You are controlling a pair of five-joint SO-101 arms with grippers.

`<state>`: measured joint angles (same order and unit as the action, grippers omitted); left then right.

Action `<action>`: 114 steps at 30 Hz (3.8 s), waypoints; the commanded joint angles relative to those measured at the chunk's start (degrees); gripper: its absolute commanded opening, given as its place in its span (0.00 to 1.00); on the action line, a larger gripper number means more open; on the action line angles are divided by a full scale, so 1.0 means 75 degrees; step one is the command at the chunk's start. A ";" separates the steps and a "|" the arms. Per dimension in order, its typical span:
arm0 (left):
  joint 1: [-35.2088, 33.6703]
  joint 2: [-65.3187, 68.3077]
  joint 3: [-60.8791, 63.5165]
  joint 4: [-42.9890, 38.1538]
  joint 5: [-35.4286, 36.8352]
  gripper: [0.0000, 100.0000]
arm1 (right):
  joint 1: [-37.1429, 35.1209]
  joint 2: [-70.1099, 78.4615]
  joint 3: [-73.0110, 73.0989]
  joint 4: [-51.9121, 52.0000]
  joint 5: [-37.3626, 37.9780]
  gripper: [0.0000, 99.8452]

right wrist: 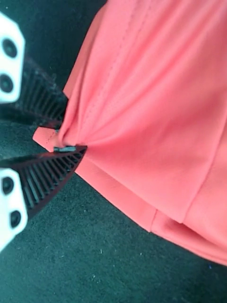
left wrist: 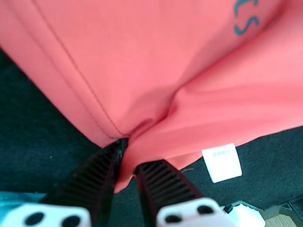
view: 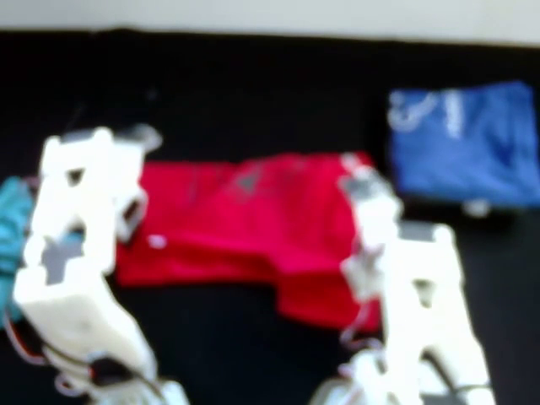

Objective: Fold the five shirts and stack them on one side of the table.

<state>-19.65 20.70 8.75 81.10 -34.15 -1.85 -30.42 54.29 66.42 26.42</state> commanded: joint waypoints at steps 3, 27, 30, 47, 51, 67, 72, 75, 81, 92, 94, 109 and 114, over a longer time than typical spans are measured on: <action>0.0275 -0.0369 -0.0006 0.0527 -0.0023 0.01 | 0.0111 -0.0240 -0.0064 0.0369 0.0070 0.01; 0.0311 -0.0358 -0.0006 0.1160 -0.0035 0.01 | 0.0287 -0.1366 -0.0135 0.1014 0.0399 0.01; 0.0428 -0.0358 -0.0006 0.1184 -0.0035 0.01 | 0.0275 -0.1729 -0.0053 0.1026 0.0399 0.01; -0.0381 -0.0358 -0.3534 0.2637 -0.0047 0.19 | 0.0076 -0.1811 -0.1225 0.2456 0.0352 0.19; -0.0322 -0.0358 -0.4167 0.2637 -0.0023 0.19 | 0.0029 -0.1729 -0.2174 0.2573 0.0352 0.19; 0.1436 0.1541 -0.4026 0.0680 0.1407 0.01 | -0.1073 0.1670 -0.3909 -0.0147 -0.1207 0.01; 0.1237 0.2514 -0.4261 -0.0281 0.1453 0.01 | -0.1073 0.4202 -0.5679 -0.0568 -0.1547 0.01; 0.0744 0.3089 -0.5046 -0.0422 0.1453 0.01 | -0.0838 0.5761 -0.6511 -0.0897 -0.1536 0.01; -0.0018 0.4425 -0.7566 -0.0352 0.1453 0.01 | -0.0147 0.8223 -0.8738 -0.0979 -0.1536 0.01; 0.0393 0.5714 -1.1141 0.2157 0.1453 0.01 | -0.0311 0.8903 -1.2360 0.2163 -0.1571 0.01; 0.0557 0.5714 -1.1681 0.2696 0.1465 0.01 | -0.0463 0.8903 -1.3111 0.2760 -0.1582 0.01; 0.0522 0.0651 -0.4730 0.1758 0.1676 0.01 | -0.1506 0.7484 -1.4599 0.4636 -0.2497 0.01; 0.0486 -0.0826 -0.0920 -0.0879 0.1676 0.01 | -0.1881 0.5538 -1.1880 0.4530 -0.2438 0.01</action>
<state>-15.96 22.55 -14.64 85.85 -21.58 -14.42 21.19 -44.62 100.35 8.31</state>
